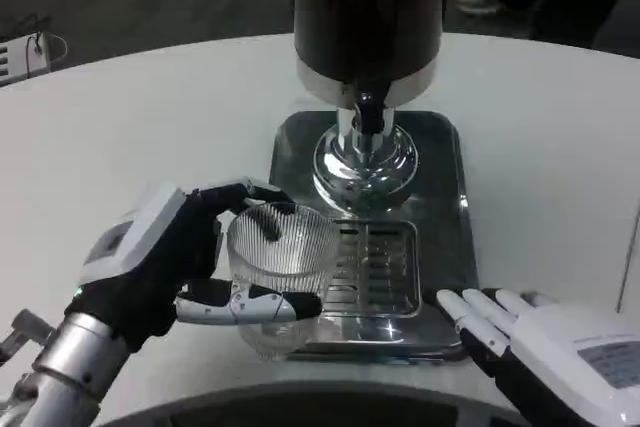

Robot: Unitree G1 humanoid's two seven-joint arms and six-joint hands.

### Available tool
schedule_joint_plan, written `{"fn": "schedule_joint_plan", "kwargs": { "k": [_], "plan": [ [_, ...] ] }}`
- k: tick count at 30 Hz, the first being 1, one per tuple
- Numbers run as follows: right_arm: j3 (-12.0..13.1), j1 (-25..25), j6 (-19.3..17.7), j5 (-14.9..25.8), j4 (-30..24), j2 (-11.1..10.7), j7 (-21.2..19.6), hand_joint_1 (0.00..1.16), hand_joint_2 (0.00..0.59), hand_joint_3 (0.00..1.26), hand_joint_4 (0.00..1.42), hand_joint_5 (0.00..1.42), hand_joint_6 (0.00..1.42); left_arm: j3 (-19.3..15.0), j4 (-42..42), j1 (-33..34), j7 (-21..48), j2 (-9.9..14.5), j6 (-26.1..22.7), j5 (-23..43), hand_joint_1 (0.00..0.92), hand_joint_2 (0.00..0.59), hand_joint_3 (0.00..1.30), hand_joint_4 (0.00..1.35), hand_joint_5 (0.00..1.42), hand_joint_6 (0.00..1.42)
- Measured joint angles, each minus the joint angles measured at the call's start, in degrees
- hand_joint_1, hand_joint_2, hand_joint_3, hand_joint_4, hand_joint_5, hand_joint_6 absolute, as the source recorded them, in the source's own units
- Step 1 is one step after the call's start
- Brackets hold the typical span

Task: Grasp the cup under the faucet to collect the drink, then remove the cup.

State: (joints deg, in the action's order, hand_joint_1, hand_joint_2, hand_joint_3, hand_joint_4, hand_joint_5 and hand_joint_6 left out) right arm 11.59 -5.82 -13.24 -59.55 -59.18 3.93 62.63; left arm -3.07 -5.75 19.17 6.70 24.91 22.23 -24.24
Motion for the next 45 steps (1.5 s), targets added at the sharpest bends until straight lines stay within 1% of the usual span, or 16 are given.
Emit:
{"fn": "schedule_joint_plan", "kwargs": {
  "k": [5,8,12,18,22,28,32,34,37,40,42,45],
  "plan": [
    [1.2,1.7,0.0,1.3,0.0,-0.1,0.1,0.55,0.421,0.0,0.0,0.0,0.0,2.1,-7.0,5.5,-3.2,0.0,0.2,-2.2,0.581,0.0,0.99,1.15,1.34,1.42],
    [1.5,2.3,-0.1,1.8,0.0,-0.1,0.3,0.55,0.421,0.0,0.0,0.0,0.0,2.9,-9.4,8.0,-4.8,0.0,0.5,-3.2,0.581,0.0,0.99,1.15,1.34,1.42],
    [1.7,2.1,-0.5,2.6,0.0,0.0,1.0,0.55,0.421,0.0,0.0,0.0,0.0,4.5,-12.9,10.4,-7.1,-0.3,0.7,-3.7,0.581,0.0,0.99,1.15,1.34,1.42],
    [2.8,0.9,-1.9,3.9,0.0,0.1,1.5,0.55,0.421,0.0,0.0,0.0,0.0,7.7,-18.2,14.7,-10.0,-0.7,1.3,-5.6,0.581,0.0,0.99,1.15,1.35,1.42],
    [3.0,0.6,-2.5,4.2,0.0,0.1,1.7,0.55,0.421,0.0,0.0,0.0,0.0,9.8,-22.3,17.6,-13.2,-2.3,1.7,-6.2,0.581,0.0,0.99,1.15,1.34,1.42],
    [3.0,0.0,-3.6,4.8,0.0,0.1,1.9,0.55,0.421,0.0,0.0,0.0,0.0,12.7,-26.1,21.1,-16.0,-3.9,2.6,-7.8,0.581,0.0,0.99,1.15,1.34,1.42],
    [3.1,-0.9,-4.3,4.9,0.0,0.1,1.9,0.55,0.421,0.0,0.0,0.0,0.0,13.7,-27.9,22.1,-17.8,-5.1,2.8,-7.9,0.581,0.0,0.98,1.15,1.34,1.42],
    [3.2,-1.2,-4.6,4.9,0.0,0.1,1.9,0.55,0.421,0.0,0.0,0.0,0.0,14.3,-28.5,22.5,-18.7,-5.3,2.8,-8.1,0.585,0.0,0.98,1.14,1.34,1.42],
    [3.3,-1.2,-4.7,4.9,0.0,0.1,1.9,0.55,0.421,0.0,0.0,0.0,0.0,15.6,-28.9,23.5,-19.3,-5.4,2.8,-9.3,0.588,0.0,0.94,1.07,1.28,1.42],
    [3.3,-1.2,-4.8,5.0,0.0,0.1,1.9,0.55,0.421,0.0,0.0,0.0,0.0,16.3,-28.9,23.7,-19.8,-5.5,2.9,-10.0,0.567,0.0,0.87,0.95,1.19,1.41],
    [3.4,-1.2,-4.8,5.0,0.0,0.1,2.0,0.55,0.421,0.0,0.0,0.0,0.0,16.7,-28.8,23.8,-19.8,-5.5,2.9,-10.0,0.558,0.0,0.84,0.92,1.17,1.41],
    [3.5,-1.4,-4.8,5.1,0.0,0.1,2.0,0.55,0.419,0.0,0.0,0.0,0.0,17.1,-28.6,23.8,-19.8,-5.4,2.8,-10.0,0.529,0.0,0.8,0.84,1.11,1.4]
  ]
}}
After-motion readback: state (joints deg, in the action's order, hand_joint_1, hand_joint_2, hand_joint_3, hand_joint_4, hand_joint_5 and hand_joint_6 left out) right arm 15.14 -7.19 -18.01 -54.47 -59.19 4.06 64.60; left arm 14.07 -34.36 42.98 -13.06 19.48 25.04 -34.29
